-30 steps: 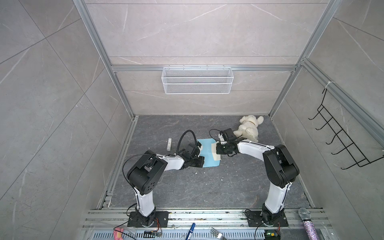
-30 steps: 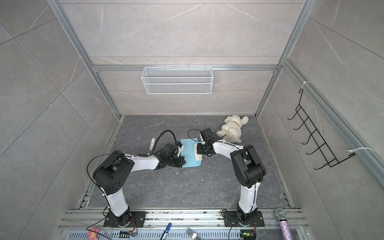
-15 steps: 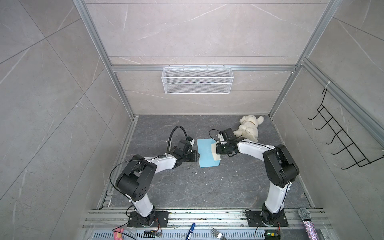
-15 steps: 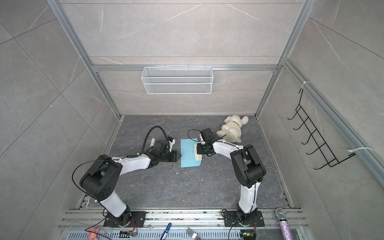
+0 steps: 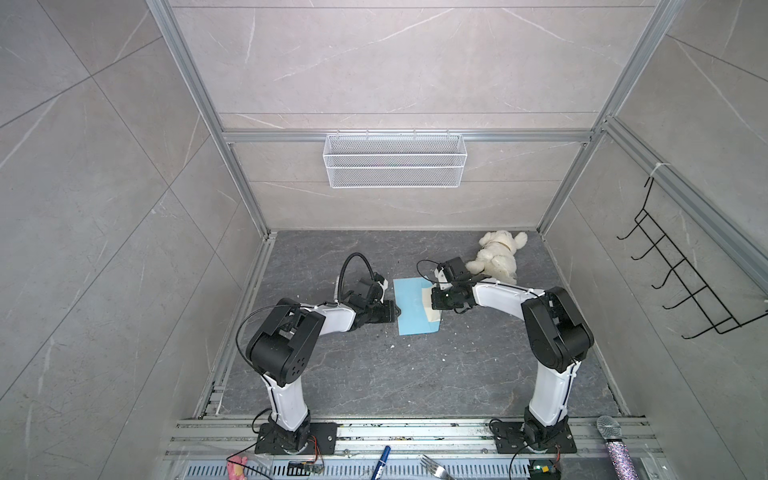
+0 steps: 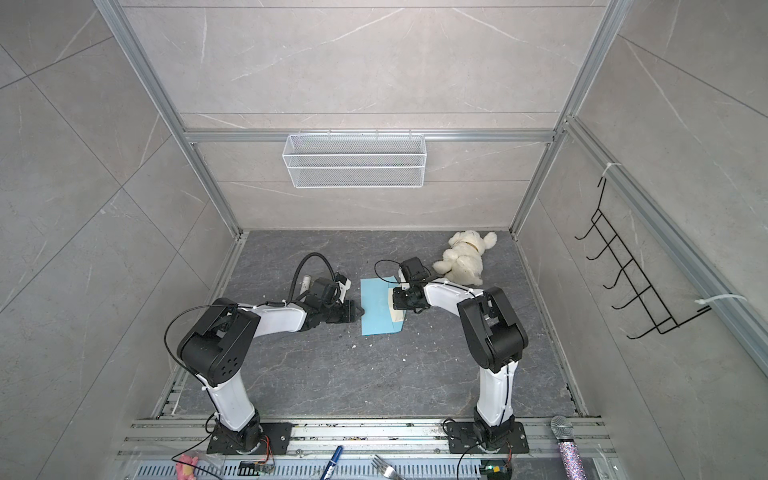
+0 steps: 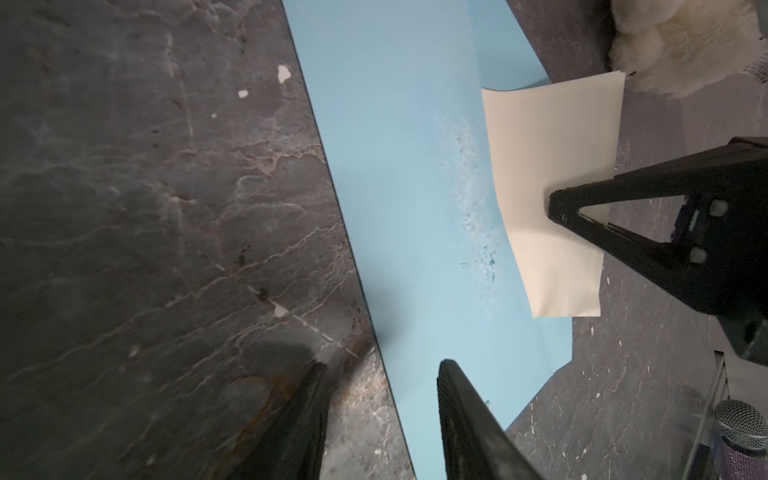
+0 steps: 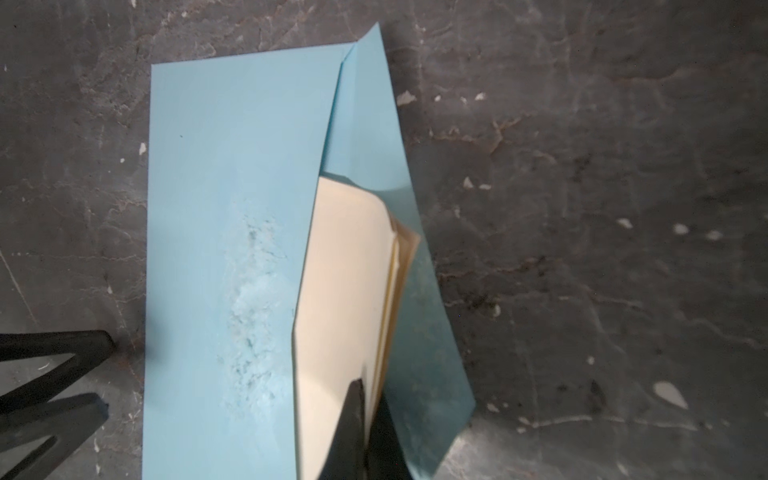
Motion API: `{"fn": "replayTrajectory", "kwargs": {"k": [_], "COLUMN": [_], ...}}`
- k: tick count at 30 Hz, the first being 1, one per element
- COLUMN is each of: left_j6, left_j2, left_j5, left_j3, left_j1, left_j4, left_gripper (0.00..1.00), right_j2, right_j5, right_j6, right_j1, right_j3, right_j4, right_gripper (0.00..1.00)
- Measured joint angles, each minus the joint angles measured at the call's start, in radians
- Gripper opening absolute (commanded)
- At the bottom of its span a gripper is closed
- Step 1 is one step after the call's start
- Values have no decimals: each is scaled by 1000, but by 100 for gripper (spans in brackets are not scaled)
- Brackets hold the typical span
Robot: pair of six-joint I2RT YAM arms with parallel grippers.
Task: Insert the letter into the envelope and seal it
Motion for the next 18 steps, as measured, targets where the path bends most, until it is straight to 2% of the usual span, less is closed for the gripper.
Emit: {"fn": "replayTrajectory", "kwargs": {"k": [18], "left_j6": [-18], "left_j2": [64], "left_j5": [36], "left_j3": [51], "left_j1": [0], "left_j4": [33], "left_gripper": [37], "right_j2": [35], "right_j5": [-23], "right_j6": [4], "right_j1": [0], "right_j3": [9], "right_j4": [10], "right_gripper": [0]}}
